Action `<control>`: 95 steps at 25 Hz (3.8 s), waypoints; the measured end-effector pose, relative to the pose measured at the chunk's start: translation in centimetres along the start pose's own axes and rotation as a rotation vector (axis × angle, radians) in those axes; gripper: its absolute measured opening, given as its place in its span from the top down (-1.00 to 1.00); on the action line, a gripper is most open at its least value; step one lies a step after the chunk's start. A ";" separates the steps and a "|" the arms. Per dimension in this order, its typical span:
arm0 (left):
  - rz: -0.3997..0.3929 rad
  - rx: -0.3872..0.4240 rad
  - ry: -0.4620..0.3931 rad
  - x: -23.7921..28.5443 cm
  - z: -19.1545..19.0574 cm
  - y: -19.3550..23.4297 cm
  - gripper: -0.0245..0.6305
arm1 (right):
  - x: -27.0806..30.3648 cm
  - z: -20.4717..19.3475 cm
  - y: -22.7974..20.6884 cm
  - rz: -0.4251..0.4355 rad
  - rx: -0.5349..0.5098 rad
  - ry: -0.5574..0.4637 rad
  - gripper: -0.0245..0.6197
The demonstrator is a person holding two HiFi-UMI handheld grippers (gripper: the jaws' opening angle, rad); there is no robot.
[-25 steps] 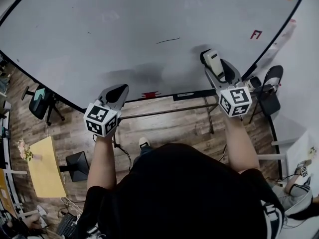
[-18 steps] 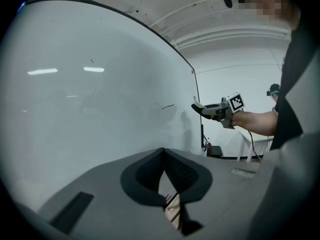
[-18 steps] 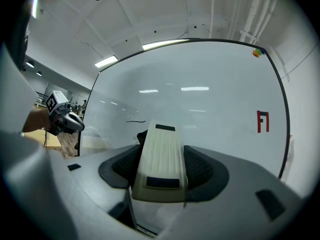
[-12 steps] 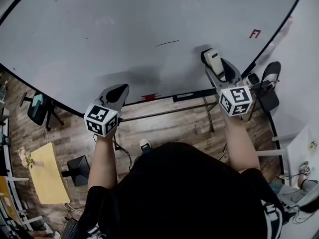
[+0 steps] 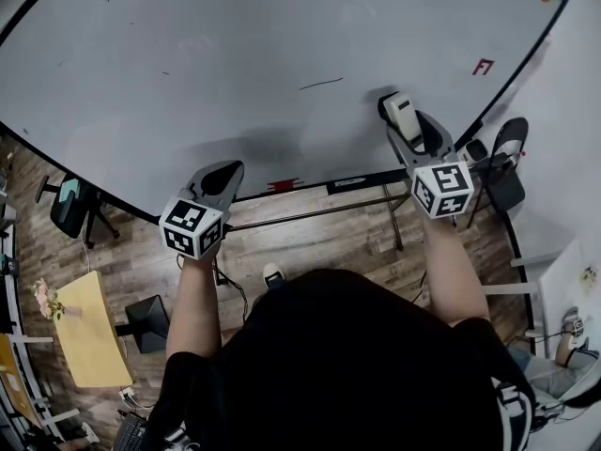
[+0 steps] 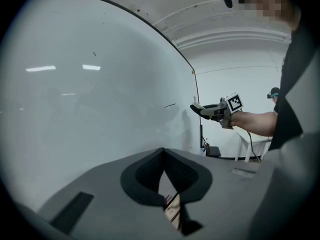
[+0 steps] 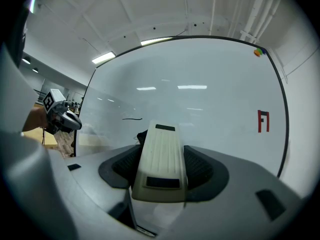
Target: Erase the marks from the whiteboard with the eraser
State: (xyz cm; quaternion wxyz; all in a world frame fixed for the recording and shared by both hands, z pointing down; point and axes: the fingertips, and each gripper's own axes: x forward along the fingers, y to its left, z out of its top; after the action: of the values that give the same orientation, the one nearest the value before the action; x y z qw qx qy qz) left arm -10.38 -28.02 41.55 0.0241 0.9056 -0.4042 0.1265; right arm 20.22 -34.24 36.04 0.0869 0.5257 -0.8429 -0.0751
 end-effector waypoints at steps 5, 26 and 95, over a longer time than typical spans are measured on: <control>0.004 -0.002 0.002 -0.3 -0.1 0.6 0.89 | 1.0 0.6 0.4 0.001 -0.017 -0.001 0.11; 0.019 -0.015 0.019 -2.2 -1.4 2.8 0.89 | 5.3 2.3 3.6 -0.023 -0.113 -0.006 0.12; 0.093 -0.070 0.045 -8.9 -4.5 5.1 0.89 | 9.6 2.4 16.7 0.149 -0.235 0.018 0.12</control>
State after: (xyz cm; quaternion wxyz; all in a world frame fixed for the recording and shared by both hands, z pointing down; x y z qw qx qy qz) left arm -20.79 -24.35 43.42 0.0591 0.8813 -0.4494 0.1337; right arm 0.90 -35.51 37.95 0.1610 0.4483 -0.8642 -0.1618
